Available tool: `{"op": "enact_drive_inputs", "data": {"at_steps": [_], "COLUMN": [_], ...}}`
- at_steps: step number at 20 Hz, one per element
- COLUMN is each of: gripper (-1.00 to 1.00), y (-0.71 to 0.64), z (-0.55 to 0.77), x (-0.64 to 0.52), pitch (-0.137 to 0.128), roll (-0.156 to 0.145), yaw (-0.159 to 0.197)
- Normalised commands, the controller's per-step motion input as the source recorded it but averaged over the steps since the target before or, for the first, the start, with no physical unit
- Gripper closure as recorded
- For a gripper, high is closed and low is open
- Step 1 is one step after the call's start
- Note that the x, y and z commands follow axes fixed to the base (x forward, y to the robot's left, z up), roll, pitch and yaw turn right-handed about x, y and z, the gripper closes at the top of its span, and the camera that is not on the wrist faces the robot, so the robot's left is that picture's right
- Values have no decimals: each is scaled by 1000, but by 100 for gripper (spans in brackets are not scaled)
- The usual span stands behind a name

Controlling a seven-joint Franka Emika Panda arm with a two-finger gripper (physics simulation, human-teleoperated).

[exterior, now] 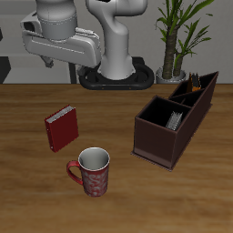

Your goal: Place the orange book into the left desk caddy's left compartment and place the striped book into the left desk caddy's right compartment and place the red book into the left desk caddy's right compartment

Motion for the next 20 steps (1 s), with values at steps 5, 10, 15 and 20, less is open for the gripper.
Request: {"op": "enact_drive_inputs", "data": {"at_steps": [5, 10, 15, 20], "gripper": [-100, -100, -100, -100], "y": [-588, -356, -46, 18], "z": [-4, -236, -247, -240], "x": [11, -61, -174, -313], "pitch": [16, -11, -90, -200], "roll": [-14, 8, -11, -85], "yaw": [2, -8, -15, -34]}}
